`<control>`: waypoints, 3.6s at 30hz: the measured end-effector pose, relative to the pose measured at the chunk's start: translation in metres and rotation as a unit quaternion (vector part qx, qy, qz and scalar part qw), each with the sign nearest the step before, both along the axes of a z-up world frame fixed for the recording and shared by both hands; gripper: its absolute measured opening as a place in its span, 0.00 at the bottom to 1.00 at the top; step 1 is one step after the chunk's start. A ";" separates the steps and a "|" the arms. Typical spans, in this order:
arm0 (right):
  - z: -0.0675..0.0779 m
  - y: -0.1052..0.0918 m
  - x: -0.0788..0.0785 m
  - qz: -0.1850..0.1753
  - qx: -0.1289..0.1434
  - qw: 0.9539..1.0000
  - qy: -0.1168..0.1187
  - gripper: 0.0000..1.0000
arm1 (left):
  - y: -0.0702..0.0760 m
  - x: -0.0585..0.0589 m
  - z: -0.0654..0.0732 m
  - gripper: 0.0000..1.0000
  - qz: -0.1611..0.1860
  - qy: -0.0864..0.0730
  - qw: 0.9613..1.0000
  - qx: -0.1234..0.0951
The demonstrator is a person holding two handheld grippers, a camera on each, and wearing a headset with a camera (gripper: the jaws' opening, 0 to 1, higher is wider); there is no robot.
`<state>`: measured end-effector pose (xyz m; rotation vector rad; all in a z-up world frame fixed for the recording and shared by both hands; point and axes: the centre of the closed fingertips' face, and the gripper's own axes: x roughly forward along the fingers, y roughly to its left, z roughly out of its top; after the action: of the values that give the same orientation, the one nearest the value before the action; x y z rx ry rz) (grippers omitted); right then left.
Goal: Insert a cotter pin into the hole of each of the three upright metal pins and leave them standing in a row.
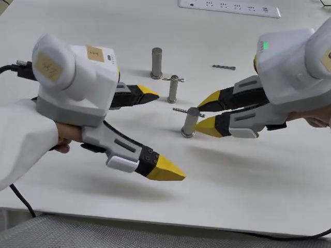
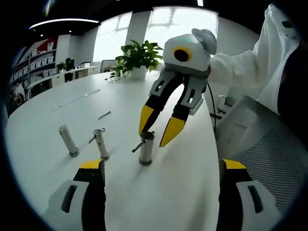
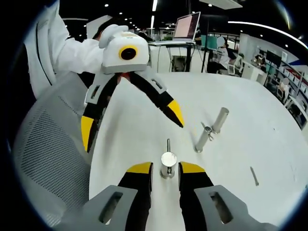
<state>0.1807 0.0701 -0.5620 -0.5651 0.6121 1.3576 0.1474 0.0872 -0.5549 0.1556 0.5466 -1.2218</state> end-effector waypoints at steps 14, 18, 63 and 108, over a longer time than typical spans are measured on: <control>-0.015 0.007 0.005 -0.014 -0.027 1.000 -0.007 0.09 | 0.017 -0.005 0.009 0.99 0.048 -0.009 0.999 -0.009; -0.014 0.007 0.005 -0.017 -0.027 0.999 0.000 0.09 | 0.018 -0.006 0.010 0.99 0.054 -0.006 0.998 -0.012; -0.012 -0.032 0.078 0.096 -0.012 0.995 -0.019 0.08 | 0.047 -0.008 0.026 0.97 0.112 -0.002 0.994 -0.010; 0.062 -0.065 0.023 -0.141 0.124 0.982 -0.006 0.83 | 0.069 0.015 0.041 0.99 0.154 -0.025 0.987 -0.036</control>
<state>0.2037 0.0047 -0.5001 -0.2714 0.4833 1.1394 0.1629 0.1561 -0.5142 0.0378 0.4620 -0.9329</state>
